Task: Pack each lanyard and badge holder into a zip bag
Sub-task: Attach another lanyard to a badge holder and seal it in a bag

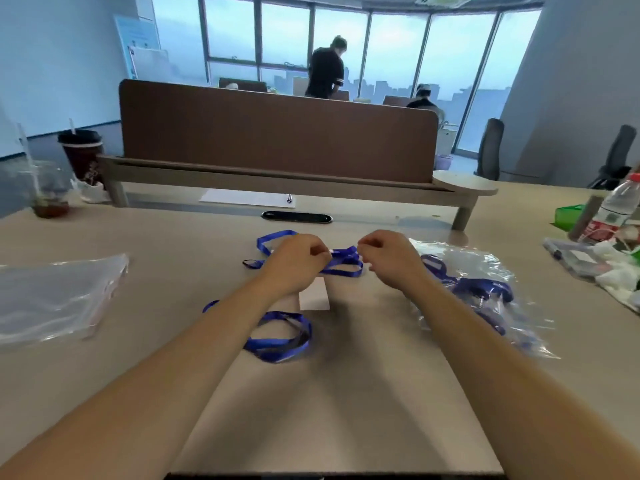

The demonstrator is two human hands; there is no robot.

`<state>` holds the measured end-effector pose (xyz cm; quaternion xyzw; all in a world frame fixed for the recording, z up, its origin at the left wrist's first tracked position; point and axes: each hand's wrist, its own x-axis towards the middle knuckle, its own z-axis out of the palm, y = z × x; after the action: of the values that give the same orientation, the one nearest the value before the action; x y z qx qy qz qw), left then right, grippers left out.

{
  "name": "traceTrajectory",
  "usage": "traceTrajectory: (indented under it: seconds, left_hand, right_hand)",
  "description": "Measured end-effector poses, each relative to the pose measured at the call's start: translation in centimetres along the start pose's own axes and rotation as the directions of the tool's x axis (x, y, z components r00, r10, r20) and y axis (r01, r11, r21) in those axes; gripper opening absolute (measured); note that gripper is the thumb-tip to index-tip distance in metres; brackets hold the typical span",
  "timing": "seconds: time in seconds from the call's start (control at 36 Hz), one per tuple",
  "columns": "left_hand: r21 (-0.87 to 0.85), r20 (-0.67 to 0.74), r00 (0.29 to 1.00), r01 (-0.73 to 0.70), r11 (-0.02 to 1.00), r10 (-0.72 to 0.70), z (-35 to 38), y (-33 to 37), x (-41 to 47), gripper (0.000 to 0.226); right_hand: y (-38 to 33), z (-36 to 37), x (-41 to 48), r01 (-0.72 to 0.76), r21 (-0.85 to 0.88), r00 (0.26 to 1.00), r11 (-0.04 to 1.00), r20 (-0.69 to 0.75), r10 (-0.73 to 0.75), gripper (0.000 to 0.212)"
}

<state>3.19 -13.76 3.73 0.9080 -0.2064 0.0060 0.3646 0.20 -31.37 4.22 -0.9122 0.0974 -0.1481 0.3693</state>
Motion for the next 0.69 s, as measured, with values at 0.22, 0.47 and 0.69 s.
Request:
traceTrajectory:
  seconds: [0.22, 0.47, 0.69]
  left_hand:
    - [0.08, -0.05, 0.996, 0.078, 0.994, -0.074, -3.8, -5.0, -1.9, 0.019]
    - [0.109, -0.002, 0.997, 0.074, 0.991, -0.075, -3.2, -7.4, -1.5, 0.017]
    - [0.135, 0.047, 0.996, 0.072, 0.988, -0.079, -1.9, -7.7, -0.8, 0.018]
  right_hand:
    - [-3.0, 6.5, 1.0, 0.013, -0.102, 0.987, 0.995, 0.16, 0.003, 0.016]
    - [-2.8, 8.7, 1.0, -0.047, -0.498, 0.954, 0.866, 0.233, 0.186, 0.039]
    - [-3.6, 9.5, 0.8, -0.03, -0.644, 0.907, 0.764, 0.304, 0.292, 0.077]
